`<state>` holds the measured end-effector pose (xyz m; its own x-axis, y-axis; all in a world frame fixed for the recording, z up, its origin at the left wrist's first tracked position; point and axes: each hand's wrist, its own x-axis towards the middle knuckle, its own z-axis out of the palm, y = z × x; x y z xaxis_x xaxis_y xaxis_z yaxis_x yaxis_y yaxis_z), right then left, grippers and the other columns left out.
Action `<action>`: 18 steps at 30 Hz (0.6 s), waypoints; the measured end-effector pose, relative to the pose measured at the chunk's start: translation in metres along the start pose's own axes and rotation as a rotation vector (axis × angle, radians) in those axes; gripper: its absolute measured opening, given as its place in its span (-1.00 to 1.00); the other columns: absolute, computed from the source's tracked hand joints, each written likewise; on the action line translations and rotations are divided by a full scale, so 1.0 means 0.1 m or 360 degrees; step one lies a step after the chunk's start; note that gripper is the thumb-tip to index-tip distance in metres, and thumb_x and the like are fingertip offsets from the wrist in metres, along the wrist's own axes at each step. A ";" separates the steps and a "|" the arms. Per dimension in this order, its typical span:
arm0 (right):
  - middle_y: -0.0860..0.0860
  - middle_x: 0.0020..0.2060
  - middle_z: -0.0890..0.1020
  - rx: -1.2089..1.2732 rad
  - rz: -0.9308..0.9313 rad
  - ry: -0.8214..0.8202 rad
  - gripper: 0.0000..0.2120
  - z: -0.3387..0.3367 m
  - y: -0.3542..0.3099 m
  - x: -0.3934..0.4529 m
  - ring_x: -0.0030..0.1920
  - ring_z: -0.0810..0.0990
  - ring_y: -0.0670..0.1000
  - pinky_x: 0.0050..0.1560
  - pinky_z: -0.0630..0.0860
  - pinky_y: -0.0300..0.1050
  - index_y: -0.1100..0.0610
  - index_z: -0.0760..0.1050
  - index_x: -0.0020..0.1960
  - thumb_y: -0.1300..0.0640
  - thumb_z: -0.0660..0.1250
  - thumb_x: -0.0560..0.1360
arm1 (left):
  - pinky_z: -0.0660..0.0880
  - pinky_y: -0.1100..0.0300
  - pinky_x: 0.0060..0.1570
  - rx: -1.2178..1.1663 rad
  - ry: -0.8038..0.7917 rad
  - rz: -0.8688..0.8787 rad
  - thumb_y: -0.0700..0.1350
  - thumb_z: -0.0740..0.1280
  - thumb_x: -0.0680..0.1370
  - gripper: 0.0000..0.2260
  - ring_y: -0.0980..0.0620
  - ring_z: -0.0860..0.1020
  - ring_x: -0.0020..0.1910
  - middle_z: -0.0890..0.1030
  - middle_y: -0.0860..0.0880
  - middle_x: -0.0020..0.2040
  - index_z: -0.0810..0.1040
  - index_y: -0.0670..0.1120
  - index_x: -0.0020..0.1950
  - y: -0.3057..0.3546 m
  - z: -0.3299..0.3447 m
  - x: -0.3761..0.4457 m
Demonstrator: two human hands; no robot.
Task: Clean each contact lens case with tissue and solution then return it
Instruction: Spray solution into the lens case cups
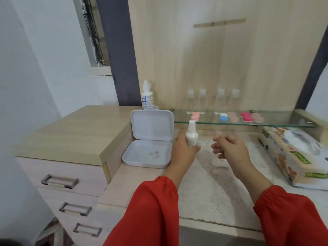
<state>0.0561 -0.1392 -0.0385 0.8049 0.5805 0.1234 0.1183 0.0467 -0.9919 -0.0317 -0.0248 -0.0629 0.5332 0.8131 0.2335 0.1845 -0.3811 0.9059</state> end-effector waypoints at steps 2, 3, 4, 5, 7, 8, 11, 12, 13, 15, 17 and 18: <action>0.11 -0.25 0.66 0.0011 -0.0044 0.0027 -0.86 -0.03 0.03 0.08 -0.30 0.56 0.01 -0.25 0.47 -0.09 0.19 0.58 -0.12 0.12 0.35 0.51 | 0.49 0.07 0.03 -0.0094 -0.0046 -0.0005 -0.11 0.53 0.36 -0.39 0.02 0.54 0.04 0.54 0.06 0.06 0.33 0.03 0.33 -0.05 0.12 0.04; 0.11 -0.25 0.65 0.0015 -0.0070 0.0033 -0.86 -0.04 0.05 0.12 -0.30 0.56 0.01 -0.25 0.47 -0.08 0.18 0.57 -0.14 0.11 0.36 0.52 | 0.48 0.12 0.00 -0.0143 -0.0028 -0.0009 -0.12 0.54 0.36 -0.35 0.04 0.53 0.02 0.53 0.08 0.04 0.30 0.03 0.35 -0.07 0.16 0.06; 0.10 -0.25 0.64 0.0015 -0.0097 0.0033 -0.87 -0.05 0.07 0.15 -0.30 0.56 0.00 -0.26 0.48 -0.08 0.16 0.56 -0.15 0.11 0.36 0.52 | 0.44 0.18 -0.04 -0.0175 0.0013 -0.0018 -0.13 0.53 0.37 -0.35 0.06 0.52 0.01 0.51 0.10 0.04 0.28 0.01 0.35 -0.07 0.20 0.08; 0.09 -0.25 0.64 0.0017 -0.0124 0.0026 -0.87 -0.06 0.09 0.19 -0.30 0.56 -0.02 -0.27 0.48 -0.09 0.15 0.56 -0.15 0.11 0.37 0.52 | 0.42 0.22 -0.06 -0.0195 0.0061 -0.0033 -0.14 0.53 0.39 -0.37 0.08 0.51 0.01 0.50 0.10 0.05 0.28 -0.01 0.34 -0.08 0.21 0.10; 0.07 -0.24 0.63 0.0048 -0.0178 0.0007 -0.90 -0.08 0.13 0.25 -0.29 0.56 -0.05 -0.33 0.48 -0.16 0.14 0.55 -0.13 0.12 0.37 0.52 | 0.47 0.21 -0.02 -0.0323 0.0092 -0.0062 -0.14 0.53 0.40 -0.43 0.08 0.54 0.03 0.53 0.06 0.10 0.30 -0.02 0.28 -0.10 0.20 0.12; 0.06 -0.23 0.62 0.0079 -0.0210 -0.0002 -0.92 -0.10 0.15 0.28 -0.28 0.55 -0.05 -0.37 0.48 -0.22 0.13 0.56 -0.12 0.13 0.37 0.52 | 0.52 0.16 -0.02 -0.0427 0.0058 -0.0068 -0.14 0.53 0.39 -0.45 0.06 0.56 0.03 0.55 0.03 0.10 0.32 0.00 0.25 -0.11 0.18 0.12; 0.09 -0.21 0.57 0.0165 -0.0273 -0.0033 -0.94 -0.17 0.17 0.33 -0.25 0.50 -0.02 -0.45 0.44 -0.34 0.12 0.57 -0.08 0.13 0.38 0.50 | 0.58 0.13 -0.17 -0.0693 -0.0181 -0.0069 -0.14 0.52 0.40 -0.53 0.05 0.60 -0.04 0.61 -0.01 0.07 0.45 0.06 0.24 -0.05 0.08 0.07; 0.09 -0.22 0.56 0.0173 -0.0279 -0.0052 -0.93 -0.18 0.16 0.33 -0.25 0.48 -0.02 -0.46 0.43 -0.35 0.12 0.57 -0.08 0.11 0.38 0.50 | 0.56 0.13 -0.23 -0.0800 -0.0275 -0.0090 -0.15 0.51 0.42 -0.56 0.05 0.60 -0.10 0.62 -0.01 0.05 0.50 0.08 0.25 -0.02 0.05 0.06; 0.09 -0.23 0.55 0.0181 -0.0275 -0.0072 -0.92 -0.20 0.15 0.33 -0.27 0.46 -0.02 -0.47 0.43 -0.35 0.11 0.57 -0.08 0.10 0.38 0.49 | 0.51 0.13 -0.30 -0.0904 -0.0353 -0.0131 -0.14 0.49 0.43 -0.59 0.04 0.57 -0.17 0.63 0.00 0.01 0.54 0.11 0.24 0.01 0.03 0.04; 0.06 -0.29 0.52 0.0218 -0.0259 -0.0123 -0.90 -0.21 0.13 0.34 -0.34 0.41 -0.05 -0.49 0.40 -0.34 0.12 0.55 -0.13 0.09 0.35 0.50 | 0.36 0.22 -0.42 -0.1071 -0.0461 -0.0249 -0.12 0.45 0.46 -0.66 0.02 0.51 -0.29 0.63 0.00 -0.09 0.60 0.13 0.20 0.04 -0.01 0.03; 0.04 -0.38 0.45 0.0300 -0.0220 -0.0166 -0.86 -0.21 0.11 0.34 -0.43 0.36 -0.07 -0.53 0.37 -0.34 0.14 0.52 -0.19 0.11 0.33 0.51 | 0.27 0.30 -0.54 -0.1089 -0.0544 -0.0311 -0.12 0.41 0.47 -0.74 -0.01 0.49 -0.37 0.64 -0.07 -0.15 0.64 0.08 0.14 0.06 -0.03 0.03; 0.04 -0.42 0.42 0.0311 -0.0216 -0.0177 -0.85 -0.22 0.11 0.34 -0.47 0.34 -0.08 -0.54 0.36 -0.34 0.15 0.51 -0.21 0.14 0.33 0.52 | 0.24 0.32 -0.59 -0.1082 -0.0581 -0.0311 -0.12 0.40 0.46 -0.76 -0.03 0.48 -0.40 0.63 -0.11 -0.17 0.65 0.05 0.11 0.06 -0.03 0.02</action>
<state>0.0980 -0.1368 -0.0448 0.7190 0.6436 0.2623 0.0974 0.2804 -0.9549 -0.0315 -0.0243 -0.0558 0.8019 0.5969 0.0240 -0.1790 0.2017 0.9630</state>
